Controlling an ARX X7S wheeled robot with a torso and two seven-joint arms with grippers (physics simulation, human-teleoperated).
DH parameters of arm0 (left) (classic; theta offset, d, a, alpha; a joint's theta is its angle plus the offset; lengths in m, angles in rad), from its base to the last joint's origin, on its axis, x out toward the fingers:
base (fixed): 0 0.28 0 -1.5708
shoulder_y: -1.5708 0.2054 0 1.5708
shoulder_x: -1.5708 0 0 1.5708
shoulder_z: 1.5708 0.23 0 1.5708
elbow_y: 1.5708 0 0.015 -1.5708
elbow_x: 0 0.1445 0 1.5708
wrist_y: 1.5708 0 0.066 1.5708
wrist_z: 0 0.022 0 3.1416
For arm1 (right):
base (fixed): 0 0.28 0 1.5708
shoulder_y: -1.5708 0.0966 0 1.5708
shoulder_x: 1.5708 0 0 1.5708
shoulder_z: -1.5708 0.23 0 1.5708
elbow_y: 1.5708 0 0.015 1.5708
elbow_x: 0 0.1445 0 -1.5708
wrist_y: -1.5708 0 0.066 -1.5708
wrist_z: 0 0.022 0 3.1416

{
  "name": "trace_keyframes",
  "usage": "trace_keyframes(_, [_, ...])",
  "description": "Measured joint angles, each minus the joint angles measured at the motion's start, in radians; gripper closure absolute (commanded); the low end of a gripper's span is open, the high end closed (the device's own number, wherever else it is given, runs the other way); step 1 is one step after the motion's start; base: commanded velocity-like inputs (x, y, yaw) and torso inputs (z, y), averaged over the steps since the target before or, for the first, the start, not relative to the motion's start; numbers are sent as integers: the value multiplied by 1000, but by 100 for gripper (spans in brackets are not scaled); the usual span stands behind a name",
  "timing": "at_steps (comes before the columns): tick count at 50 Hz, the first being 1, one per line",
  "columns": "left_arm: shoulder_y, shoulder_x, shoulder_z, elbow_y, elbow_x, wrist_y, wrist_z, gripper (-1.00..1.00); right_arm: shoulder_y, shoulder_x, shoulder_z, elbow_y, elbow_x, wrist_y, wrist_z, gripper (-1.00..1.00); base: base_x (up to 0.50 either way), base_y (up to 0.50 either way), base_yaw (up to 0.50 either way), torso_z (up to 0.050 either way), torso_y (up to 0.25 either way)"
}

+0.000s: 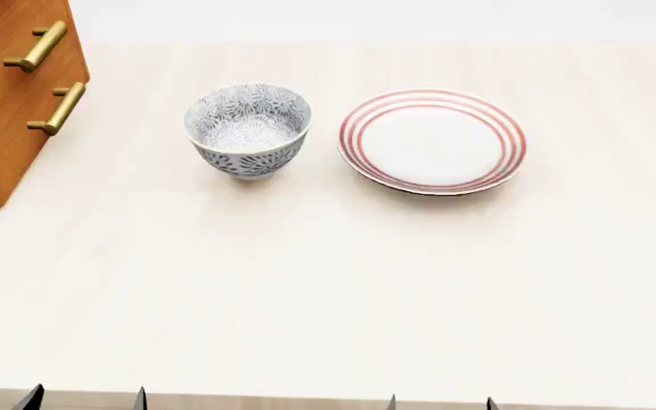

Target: Open the top drawer of the cabinet.

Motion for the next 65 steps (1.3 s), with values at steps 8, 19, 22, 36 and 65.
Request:
trace_keyframes(8, [-1,-15,19,0,-6,-6,-21,-100,0,14,-19,1,14,5,19,-100,0,0,0,0,0])
trace_keyframes(19, [-2,-43,54,3,-19,-17,-59,-100,2,42,-53,5,43,13,50,-100,0,0,0,0,0])
trace_keyframes(22, [-2,-41,54,3,-9,-19,-60,-100,1,40,-51,6,42,15,47,-100,0,0,0,0,0])
trace_keyframes(36, [-4,-58,79,0,-6,-26,-90,-100,3,57,-73,12,61,17,66,-100,0,0,0,0,0])
trace_keyframes(65, [-8,-99,133,0,-35,-29,-139,-100,6,98,-121,13,104,16,112,-100,0,0,0,38,0])
